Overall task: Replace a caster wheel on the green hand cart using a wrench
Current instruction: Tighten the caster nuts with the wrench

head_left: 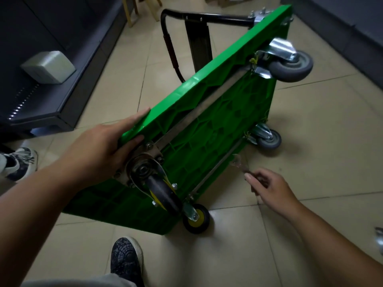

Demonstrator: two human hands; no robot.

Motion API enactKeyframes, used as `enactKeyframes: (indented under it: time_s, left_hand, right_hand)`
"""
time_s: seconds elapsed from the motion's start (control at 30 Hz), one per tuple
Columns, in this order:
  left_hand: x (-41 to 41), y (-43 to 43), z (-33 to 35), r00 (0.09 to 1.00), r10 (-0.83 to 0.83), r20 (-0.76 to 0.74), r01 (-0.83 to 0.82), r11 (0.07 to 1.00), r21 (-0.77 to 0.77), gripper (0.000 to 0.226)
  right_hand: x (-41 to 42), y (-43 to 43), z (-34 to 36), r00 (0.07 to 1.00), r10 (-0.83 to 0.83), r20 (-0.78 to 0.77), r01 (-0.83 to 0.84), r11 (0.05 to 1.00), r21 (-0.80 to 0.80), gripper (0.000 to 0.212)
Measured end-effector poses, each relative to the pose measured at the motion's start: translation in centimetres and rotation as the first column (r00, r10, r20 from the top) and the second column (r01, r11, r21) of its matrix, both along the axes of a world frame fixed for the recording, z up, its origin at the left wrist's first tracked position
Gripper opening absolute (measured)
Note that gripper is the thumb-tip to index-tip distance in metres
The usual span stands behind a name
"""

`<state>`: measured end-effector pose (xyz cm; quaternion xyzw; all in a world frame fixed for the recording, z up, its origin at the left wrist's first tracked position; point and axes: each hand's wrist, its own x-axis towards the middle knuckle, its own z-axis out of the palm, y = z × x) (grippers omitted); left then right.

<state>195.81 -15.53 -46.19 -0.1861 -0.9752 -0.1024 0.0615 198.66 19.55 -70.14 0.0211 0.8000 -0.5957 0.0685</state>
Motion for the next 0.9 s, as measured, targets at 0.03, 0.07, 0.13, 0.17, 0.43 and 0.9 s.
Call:
enactKeyframes:
  time_s: [0.03, 0.07, 0.13, 0.17, 0.43, 0.9]
  left_hand:
    - [0.2, 0.1, 0.0, 1.000, -0.008, -0.013, 0.008, 1.000, -0.001, 0.062]
    - [0.4, 0.1, -0.2, 0.999, -0.016, -0.028, 0.016, 1.000, -0.007, 0.061]
    - [0.7, 0.1, -0.5, 0.999, -0.040, -0.027, 0.040, 0.999, 0.001, 0.055]
    - [0.8, 0.2, -0.7, 0.999, -0.046, 0.006, 0.046, 0.999, 0.029, 0.055]
    - [3.2, 2.2, -0.9, 0.994, -0.109, -0.024, 0.110, 0.993, 0.032, 0.067]
    - [1.2, -2.6, -0.2, 0.984, -0.169, 0.057, 0.167, 0.985, 0.041, 0.057]
  right_hand:
    - [-0.6, 0.0, 1.5, 0.996, 0.030, -0.085, -0.027, 0.999, 0.039, 0.021]
    - [-1.2, -0.1, 2.9, 0.983, 0.075, -0.167, -0.064, 0.995, 0.070, 0.024]
    - [-2.2, -0.2, 5.6, 0.938, 0.194, -0.287, -0.152, 0.975, 0.162, 0.028]
    - [-2.6, -0.3, 6.8, 0.914, 0.251, -0.319, -0.188, 0.958, 0.214, 0.030]
    - [-2.6, -0.7, 14.3, 0.733, 0.538, -0.415, -0.206, 0.758, 0.619, 0.032]
    - [-2.4, -7.4, 12.8, 0.603, 0.621, -0.501, -0.054, 0.659, 0.751, 0.038]
